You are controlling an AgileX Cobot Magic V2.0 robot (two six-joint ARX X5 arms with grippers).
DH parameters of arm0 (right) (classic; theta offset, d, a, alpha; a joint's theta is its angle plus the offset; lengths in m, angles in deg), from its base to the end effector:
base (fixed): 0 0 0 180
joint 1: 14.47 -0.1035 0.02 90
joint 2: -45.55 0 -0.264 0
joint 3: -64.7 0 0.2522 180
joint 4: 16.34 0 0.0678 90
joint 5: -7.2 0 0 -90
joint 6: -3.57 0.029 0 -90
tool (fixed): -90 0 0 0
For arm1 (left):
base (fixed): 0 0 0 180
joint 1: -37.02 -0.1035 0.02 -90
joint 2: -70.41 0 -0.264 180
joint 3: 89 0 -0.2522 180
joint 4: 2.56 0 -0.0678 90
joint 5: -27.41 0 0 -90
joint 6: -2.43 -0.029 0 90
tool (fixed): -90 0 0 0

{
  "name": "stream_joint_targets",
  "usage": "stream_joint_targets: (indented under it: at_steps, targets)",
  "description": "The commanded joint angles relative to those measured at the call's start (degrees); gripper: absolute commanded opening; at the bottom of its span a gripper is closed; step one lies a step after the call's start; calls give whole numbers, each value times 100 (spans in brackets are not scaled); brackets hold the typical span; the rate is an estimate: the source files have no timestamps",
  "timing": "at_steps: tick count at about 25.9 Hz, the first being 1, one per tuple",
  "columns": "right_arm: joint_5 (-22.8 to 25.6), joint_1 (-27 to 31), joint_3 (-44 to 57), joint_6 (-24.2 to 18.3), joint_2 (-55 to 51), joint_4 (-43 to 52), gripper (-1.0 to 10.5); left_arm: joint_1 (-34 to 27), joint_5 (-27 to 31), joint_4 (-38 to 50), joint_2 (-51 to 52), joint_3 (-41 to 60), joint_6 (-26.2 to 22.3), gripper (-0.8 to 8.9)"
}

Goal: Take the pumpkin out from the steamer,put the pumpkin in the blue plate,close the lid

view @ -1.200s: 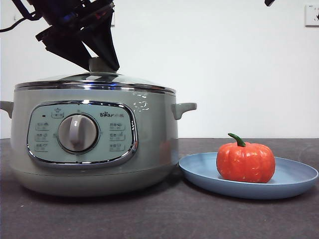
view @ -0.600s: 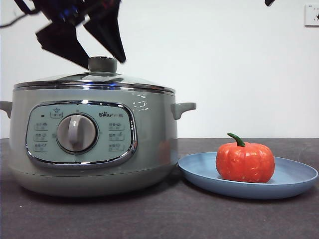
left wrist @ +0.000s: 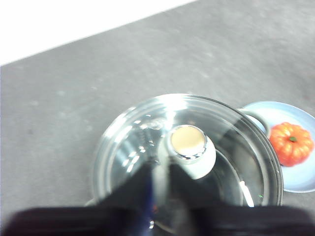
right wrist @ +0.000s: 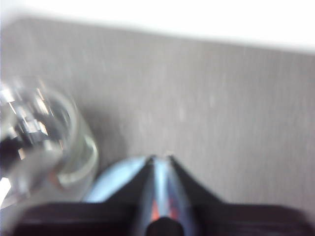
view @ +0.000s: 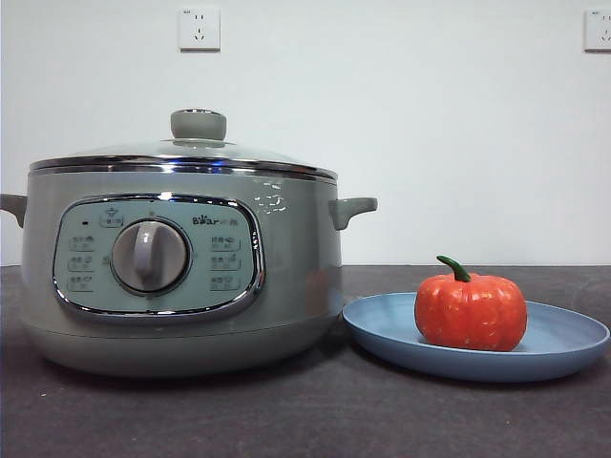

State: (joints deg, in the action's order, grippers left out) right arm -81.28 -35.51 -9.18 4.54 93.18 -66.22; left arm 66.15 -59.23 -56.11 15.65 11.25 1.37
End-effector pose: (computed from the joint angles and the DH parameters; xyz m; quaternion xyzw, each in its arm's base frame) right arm 0.1468 0.0556 0.3713 -0.0319 0.2022 0.1642 0.9650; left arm 0.1591 -0.0867 0.3794 0.0777 0.2348 -0.2183 0.9440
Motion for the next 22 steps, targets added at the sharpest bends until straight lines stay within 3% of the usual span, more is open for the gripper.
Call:
stream_joint_targets:
  at_steps: [1,10,15,18,22]
  targets:
    - [-4,-13,542,50,-485,474,-17,17,20,-35,188,50,-77,-8]
    - [11,-13,2229,107,-1622,1598,-17,17,136,844,1375,1604,-35,-8]
    - [15,-13,2369,157,-1563,1775,-17,17,111,1202,1974,2422,9,-8]
    - [20,-11,2369,219,-1425,1764,-17,17,109,1036,2015,2470,330,-4]
    - [33,-13,2365,238,-1298,1716,-17,17,109,782,2004,2470,352,-4]
